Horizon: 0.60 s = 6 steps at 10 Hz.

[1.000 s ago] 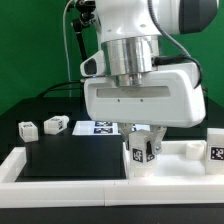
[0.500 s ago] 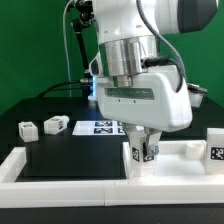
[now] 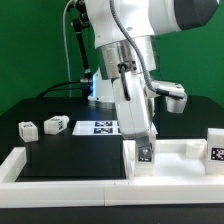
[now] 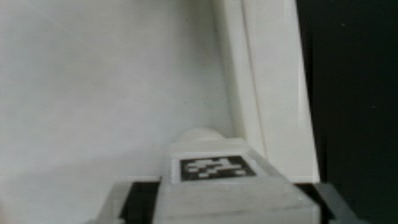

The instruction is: Assemble square table

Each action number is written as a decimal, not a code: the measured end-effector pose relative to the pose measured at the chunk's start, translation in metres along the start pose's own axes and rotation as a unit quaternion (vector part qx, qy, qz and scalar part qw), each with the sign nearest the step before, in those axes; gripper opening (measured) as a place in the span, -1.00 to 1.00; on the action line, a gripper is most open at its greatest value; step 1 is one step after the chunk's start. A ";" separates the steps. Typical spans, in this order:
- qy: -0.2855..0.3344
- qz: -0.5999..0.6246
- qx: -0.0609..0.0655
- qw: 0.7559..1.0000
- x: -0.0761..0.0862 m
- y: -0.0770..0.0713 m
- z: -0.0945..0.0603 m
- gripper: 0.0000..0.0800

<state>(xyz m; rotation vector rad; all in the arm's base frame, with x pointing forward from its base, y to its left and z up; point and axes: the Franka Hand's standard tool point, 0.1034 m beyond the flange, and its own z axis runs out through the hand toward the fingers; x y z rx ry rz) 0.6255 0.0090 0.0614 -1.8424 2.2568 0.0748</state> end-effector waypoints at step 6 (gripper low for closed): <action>-0.004 -0.005 0.006 1.000 -0.012 0.000 -0.011 0.58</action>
Offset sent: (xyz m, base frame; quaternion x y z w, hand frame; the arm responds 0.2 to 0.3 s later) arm 0.0000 0.0000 0.0000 0.0000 0.0000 0.0000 1.0000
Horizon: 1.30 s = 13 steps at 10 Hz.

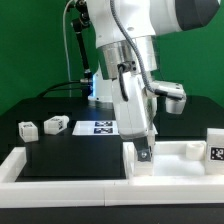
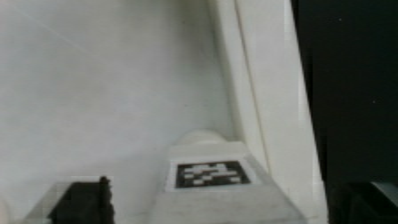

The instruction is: Assemble square table

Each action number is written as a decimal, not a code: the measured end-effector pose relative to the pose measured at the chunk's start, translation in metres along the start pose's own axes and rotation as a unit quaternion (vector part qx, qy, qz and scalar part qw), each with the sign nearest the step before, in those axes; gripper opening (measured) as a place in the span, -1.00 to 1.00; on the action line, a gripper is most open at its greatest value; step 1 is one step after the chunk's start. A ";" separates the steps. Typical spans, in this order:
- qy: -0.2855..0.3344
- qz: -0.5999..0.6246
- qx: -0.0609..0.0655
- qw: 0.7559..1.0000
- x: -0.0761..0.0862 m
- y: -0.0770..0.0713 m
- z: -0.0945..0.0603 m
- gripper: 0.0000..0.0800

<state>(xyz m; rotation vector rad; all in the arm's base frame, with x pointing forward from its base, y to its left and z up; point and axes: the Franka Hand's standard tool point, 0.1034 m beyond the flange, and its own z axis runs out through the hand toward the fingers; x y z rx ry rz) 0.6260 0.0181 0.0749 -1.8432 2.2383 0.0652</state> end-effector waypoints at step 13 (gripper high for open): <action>-0.004 -0.056 -0.037 0.998 -0.035 0.066 -0.007 0.62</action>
Offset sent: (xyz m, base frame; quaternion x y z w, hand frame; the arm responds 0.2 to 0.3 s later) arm 0.0000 0.0000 0.0000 0.0000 0.0000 0.0000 1.0000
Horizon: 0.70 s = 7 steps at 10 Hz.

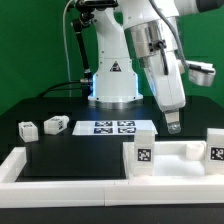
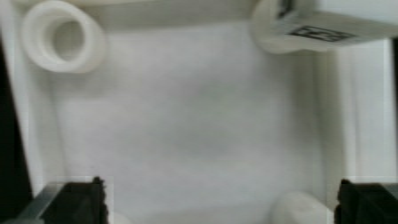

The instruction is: Assemble square table

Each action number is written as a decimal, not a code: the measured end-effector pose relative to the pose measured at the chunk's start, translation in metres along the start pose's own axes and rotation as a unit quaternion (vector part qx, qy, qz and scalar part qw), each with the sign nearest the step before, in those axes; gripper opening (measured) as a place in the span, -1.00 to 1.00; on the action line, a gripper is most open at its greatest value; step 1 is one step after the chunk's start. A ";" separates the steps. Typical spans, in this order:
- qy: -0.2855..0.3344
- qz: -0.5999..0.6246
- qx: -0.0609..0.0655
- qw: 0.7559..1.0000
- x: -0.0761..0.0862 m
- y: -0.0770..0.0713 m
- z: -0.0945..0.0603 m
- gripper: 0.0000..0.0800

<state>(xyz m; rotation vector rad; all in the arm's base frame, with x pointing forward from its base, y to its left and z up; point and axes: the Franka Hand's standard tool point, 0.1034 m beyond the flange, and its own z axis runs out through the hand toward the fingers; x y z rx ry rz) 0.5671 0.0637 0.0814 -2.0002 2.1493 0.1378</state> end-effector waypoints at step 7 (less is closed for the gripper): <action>0.024 -0.002 0.022 0.999 0.012 0.036 0.020 0.62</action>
Offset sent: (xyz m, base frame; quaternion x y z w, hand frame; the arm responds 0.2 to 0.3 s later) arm 0.0000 0.0000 0.0000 0.0000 0.0000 0.0000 1.0000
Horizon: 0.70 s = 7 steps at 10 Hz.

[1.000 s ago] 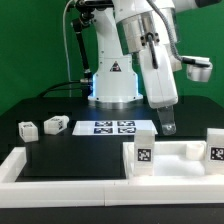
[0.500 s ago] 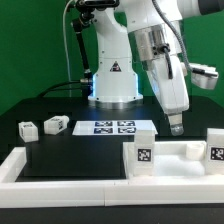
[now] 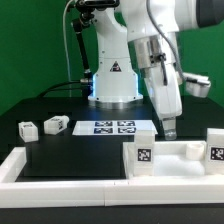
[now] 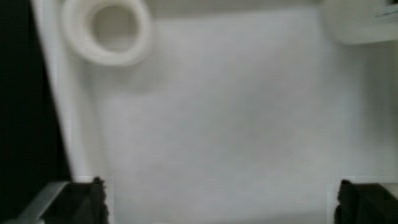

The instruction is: Assemble square table

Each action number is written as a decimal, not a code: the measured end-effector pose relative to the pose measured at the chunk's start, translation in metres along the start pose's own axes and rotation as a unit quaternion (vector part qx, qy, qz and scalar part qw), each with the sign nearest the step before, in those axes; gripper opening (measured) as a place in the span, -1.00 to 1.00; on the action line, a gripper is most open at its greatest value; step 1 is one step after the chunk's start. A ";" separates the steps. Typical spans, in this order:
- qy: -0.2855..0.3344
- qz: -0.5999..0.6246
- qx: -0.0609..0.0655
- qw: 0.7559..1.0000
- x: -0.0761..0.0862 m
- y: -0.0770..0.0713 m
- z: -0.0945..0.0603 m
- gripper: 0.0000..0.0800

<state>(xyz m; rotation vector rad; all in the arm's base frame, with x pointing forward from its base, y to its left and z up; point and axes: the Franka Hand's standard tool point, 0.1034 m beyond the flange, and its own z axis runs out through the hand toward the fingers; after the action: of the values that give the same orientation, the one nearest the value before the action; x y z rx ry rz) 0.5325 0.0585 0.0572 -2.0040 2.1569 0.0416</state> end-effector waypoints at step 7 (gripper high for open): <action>-0.014 -0.021 -0.080 0.996 0.002 0.041 0.035 0.62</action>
Offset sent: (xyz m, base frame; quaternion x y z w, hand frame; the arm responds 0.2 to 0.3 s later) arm -0.0288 0.0128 -0.0287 -0.0486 -0.0167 0.0149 0.9986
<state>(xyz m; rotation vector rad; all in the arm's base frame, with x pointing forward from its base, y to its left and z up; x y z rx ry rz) 0.4960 0.0648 0.0184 -2.1188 2.1559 0.2419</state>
